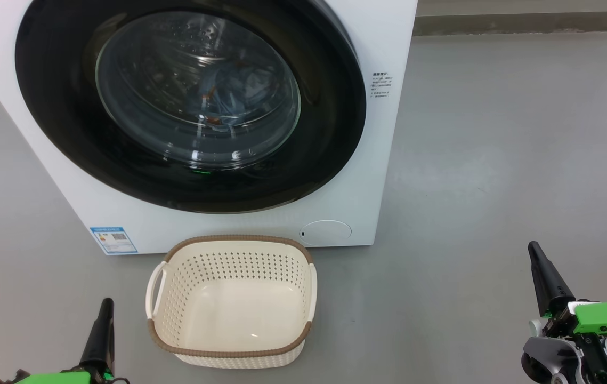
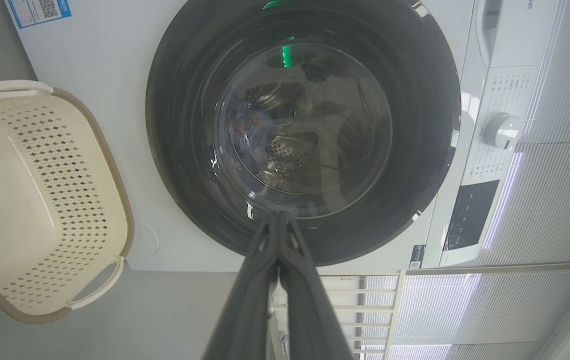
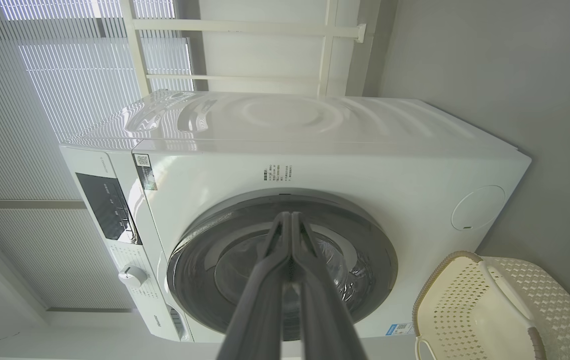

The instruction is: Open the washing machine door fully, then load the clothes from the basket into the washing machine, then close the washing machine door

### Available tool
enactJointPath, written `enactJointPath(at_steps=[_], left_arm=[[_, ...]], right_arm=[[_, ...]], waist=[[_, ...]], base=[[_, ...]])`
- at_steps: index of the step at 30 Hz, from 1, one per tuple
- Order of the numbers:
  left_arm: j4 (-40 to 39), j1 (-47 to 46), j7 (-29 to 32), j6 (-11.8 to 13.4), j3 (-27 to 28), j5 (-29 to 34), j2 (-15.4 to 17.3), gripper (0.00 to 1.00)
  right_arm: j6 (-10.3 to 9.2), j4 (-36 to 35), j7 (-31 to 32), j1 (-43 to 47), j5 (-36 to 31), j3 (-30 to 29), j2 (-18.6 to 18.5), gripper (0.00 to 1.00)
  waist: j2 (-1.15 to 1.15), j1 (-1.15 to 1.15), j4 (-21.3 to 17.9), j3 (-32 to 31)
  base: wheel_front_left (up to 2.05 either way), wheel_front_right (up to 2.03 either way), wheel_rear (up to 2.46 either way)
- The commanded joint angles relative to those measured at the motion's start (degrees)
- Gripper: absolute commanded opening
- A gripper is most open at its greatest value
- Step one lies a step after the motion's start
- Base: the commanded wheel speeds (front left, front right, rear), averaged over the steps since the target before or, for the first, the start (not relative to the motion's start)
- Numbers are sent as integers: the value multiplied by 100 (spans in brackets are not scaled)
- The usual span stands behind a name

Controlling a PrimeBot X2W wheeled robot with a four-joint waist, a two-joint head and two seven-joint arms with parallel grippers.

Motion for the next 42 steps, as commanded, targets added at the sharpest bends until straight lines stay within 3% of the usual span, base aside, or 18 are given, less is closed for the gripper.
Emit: enactJointPath(at_steps=[1, 42], left_arm=[[-105, -267, 18, -46, 190, -38, 50, 0], [-106, -267, 17, -46, 190, -38, 50, 0]], right_arm=[[2, -175, 46, -29, 4, 113, -52, 0], [2, -174, 53, -30, -4, 104, -45, 0]], waist=[[0, 0, 0, 0], [0, 0, 0, 0]], base=[[0, 0, 0], [0, 0, 0]])
